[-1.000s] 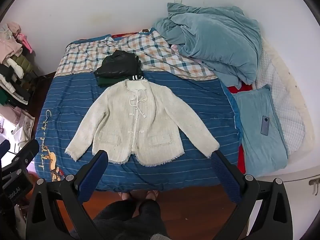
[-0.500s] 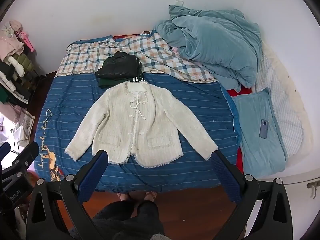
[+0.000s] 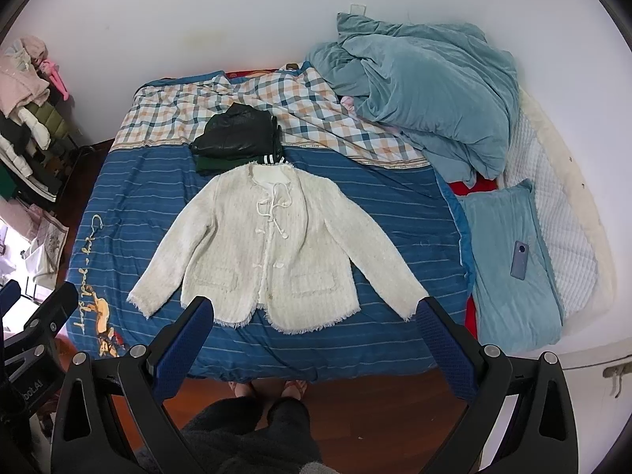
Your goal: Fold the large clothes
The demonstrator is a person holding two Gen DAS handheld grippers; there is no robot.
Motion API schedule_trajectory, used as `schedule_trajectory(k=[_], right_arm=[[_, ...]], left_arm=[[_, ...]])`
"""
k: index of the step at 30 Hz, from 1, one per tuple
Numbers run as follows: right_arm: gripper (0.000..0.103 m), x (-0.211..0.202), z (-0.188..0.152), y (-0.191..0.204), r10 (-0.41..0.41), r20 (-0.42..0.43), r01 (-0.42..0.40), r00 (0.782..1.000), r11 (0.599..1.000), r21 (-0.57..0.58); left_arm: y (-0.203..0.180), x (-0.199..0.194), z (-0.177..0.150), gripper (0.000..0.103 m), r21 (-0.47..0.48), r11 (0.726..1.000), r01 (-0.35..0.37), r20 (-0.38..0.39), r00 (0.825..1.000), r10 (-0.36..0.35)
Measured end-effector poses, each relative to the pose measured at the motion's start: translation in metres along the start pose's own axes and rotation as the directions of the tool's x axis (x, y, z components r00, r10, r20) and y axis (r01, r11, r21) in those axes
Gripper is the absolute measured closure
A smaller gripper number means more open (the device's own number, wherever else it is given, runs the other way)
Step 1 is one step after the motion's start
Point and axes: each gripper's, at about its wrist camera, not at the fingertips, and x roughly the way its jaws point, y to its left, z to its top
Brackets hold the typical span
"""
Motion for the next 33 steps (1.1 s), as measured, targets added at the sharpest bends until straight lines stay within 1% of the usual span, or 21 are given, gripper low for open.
schedule_trajectory(k=[13,21,28,33], right_arm=[[0.0,-0.002,0.003,0.003,0.0,0.002,0.0,1.0,1.0,-0.002],[0.0,-0.007,0.012,0.006,-0.003,0.007,0.003,1.0,1.0,-0.008],[0.0,-0.007,0.01,0.006,-0.004,0.01,0.004,1.0,1.0,-0.01],[0.0,-0.008,0.015,0.005,-0.007,0.01,0.007,1.0,1.0,-0.015]], left_arm=[[0.001,0.0,0.002,0.0,0.002,1.0,-0.001,0.004,1.0,0.001],[0.002,-0.001,0.006,0.0,0.003,1.0,0.0,0.007,1.0,0.0],[0.0,-0.001,0.01,0.0,0.006,1.0,-0.001,0.017,1.0,0.001],[0.001,-0.001,0.006,0.0,0.008,1.0,-0.001,0.019,1.0,0.001]])
